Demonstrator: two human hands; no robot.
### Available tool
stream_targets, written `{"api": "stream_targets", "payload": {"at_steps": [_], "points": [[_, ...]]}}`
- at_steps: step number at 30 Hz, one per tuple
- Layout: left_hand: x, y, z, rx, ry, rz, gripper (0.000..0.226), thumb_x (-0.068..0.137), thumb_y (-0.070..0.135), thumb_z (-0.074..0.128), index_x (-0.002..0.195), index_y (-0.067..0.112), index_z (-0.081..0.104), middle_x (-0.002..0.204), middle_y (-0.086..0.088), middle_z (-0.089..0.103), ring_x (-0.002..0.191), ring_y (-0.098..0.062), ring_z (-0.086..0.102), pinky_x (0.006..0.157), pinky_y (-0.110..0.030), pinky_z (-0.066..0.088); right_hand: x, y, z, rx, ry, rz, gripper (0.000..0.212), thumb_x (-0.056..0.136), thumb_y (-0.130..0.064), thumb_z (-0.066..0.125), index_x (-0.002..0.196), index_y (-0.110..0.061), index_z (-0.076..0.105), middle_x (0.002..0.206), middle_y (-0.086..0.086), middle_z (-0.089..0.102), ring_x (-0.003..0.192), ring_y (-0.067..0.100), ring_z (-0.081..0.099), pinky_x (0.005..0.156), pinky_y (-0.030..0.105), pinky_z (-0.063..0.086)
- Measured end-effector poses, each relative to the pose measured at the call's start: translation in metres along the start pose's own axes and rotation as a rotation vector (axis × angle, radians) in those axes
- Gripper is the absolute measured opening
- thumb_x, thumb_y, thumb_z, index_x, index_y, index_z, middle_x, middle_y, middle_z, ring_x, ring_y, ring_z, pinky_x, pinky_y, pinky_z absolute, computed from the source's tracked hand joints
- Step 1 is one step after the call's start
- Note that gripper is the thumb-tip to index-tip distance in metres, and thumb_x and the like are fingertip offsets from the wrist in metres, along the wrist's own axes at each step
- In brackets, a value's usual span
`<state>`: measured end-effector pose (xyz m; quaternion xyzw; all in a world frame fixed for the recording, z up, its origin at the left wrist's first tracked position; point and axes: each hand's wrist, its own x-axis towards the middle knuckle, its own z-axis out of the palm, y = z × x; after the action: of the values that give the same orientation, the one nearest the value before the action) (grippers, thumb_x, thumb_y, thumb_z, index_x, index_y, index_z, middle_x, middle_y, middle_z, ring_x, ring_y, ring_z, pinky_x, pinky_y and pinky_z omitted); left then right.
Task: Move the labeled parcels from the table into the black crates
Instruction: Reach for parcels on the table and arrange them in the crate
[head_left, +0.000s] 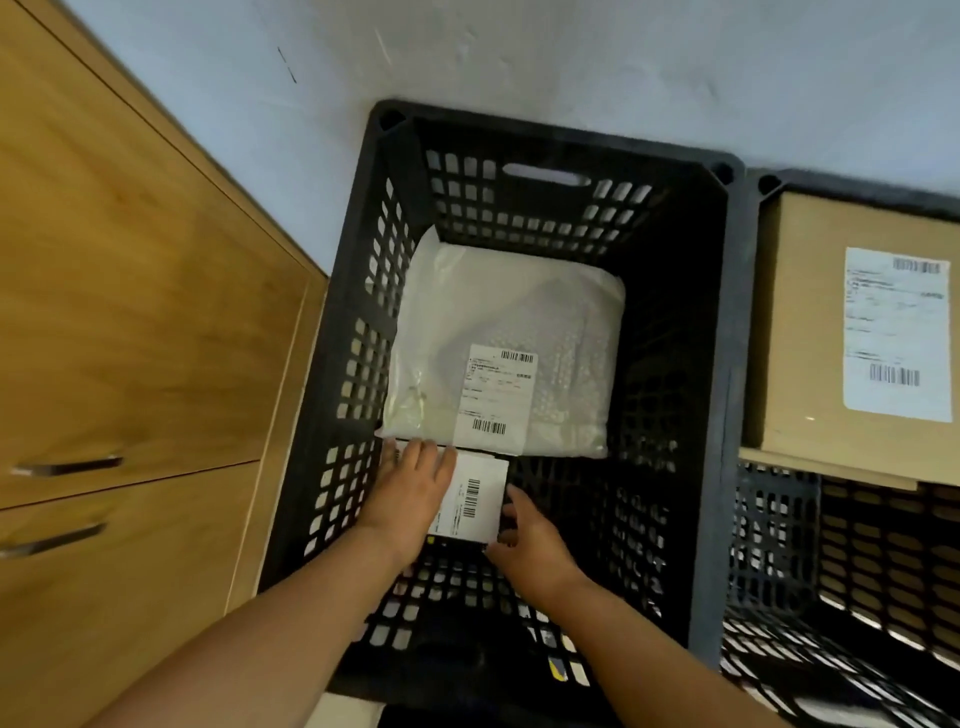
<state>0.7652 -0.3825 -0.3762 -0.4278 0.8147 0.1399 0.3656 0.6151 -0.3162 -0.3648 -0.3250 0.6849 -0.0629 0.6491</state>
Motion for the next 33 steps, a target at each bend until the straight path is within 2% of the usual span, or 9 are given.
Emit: {"api": "stream_targets", "payload": {"at_steps": [5,10,14,17,23,29,31,33], "points": [[0.009,-0.003,0.011,0.025,-0.009,0.008,0.092,0.085,0.02,0.06,0.149,0.006,-0.004,0.147,-0.017,0.015,0.139,-0.033,0.014,0.117,-0.052,0.003,0.02,0.011,0.01,0.012,-0.015,-0.031,0.07,0.087,0.004,0.055,0.142,-0.033,0.033,0.116,-0.022,0.05,0.112,0.004,0.054,0.101,0.029,0.047],[0.014,-0.004,0.02,0.013,0.021,-0.021,0.08,0.089,0.012,0.049,0.148,0.003,-0.004,0.147,-0.023,0.016,0.139,-0.037,0.014,0.118,-0.043,0.009,0.029,0.014,0.015,-0.008,-0.014,-0.036,0.074,0.087,0.003,0.053,0.14,-0.042,0.032,0.118,-0.024,0.05,0.113,0.005,0.054,0.099,0.032,0.049],[0.016,-0.006,0.025,0.019,0.052,-0.014,0.076,0.091,0.01,0.045,0.148,0.002,-0.005,0.148,-0.024,0.015,0.139,-0.039,0.015,0.117,-0.044,0.012,0.036,0.014,0.018,-0.059,-0.009,-0.047,0.076,0.086,-0.002,0.055,0.143,-0.044,0.028,0.136,-0.013,0.048,0.115,0.006,0.053,0.098,0.033,0.049],[0.018,-0.004,0.032,0.025,0.072,-0.025,0.072,0.093,0.01,0.041,0.147,0.001,-0.007,0.148,-0.027,0.014,0.139,-0.041,0.014,0.117,-0.046,0.012,0.037,0.013,0.018,-0.062,-0.015,-0.014,0.078,0.089,-0.003,0.055,0.15,-0.034,0.018,0.145,-0.011,0.037,0.12,0.008,0.049,0.102,0.032,0.046],[0.019,-0.002,0.037,0.001,0.072,-0.042,0.076,0.093,0.009,0.042,0.148,0.003,-0.01,0.151,-0.025,0.009,0.141,-0.039,0.008,0.118,-0.043,0.008,0.04,0.014,0.014,-0.086,-0.01,-0.001,0.072,0.091,-0.004,0.055,0.15,-0.029,0.022,0.149,-0.007,0.033,0.119,0.011,0.048,0.102,0.033,0.046],[0.012,-0.004,0.023,-0.047,0.037,-0.041,0.094,0.091,0.014,0.052,0.142,0.008,-0.027,0.156,-0.019,-0.013,0.144,-0.033,-0.012,0.117,-0.04,-0.004,0.021,0.001,-0.003,-0.082,0.052,-0.023,0.063,0.093,-0.004,0.053,0.147,-0.027,0.03,0.145,-0.003,0.035,0.111,0.008,0.047,0.095,0.025,0.047],[0.004,-0.004,0.012,-0.071,0.061,-0.036,0.102,0.087,0.017,0.059,0.143,0.01,-0.027,0.156,-0.016,-0.012,0.145,-0.031,-0.011,0.117,-0.04,-0.004,0.012,-0.005,-0.012,-0.095,0.101,-0.012,0.061,0.094,-0.005,0.052,0.147,-0.024,0.03,0.145,0.001,0.037,0.111,0.009,0.048,0.094,0.025,0.048],[-0.007,-0.004,-0.006,-0.131,0.105,-0.019,0.1,0.086,0.017,0.061,0.148,0.013,-0.018,0.157,-0.012,-0.006,0.146,-0.028,-0.003,0.118,-0.038,0.002,0.0,-0.015,-0.02,-0.118,0.152,-0.02,0.06,0.093,-0.005,0.053,0.146,-0.024,0.032,0.144,0.002,0.04,0.109,0.008,0.049,0.093,0.026,0.049]]}}
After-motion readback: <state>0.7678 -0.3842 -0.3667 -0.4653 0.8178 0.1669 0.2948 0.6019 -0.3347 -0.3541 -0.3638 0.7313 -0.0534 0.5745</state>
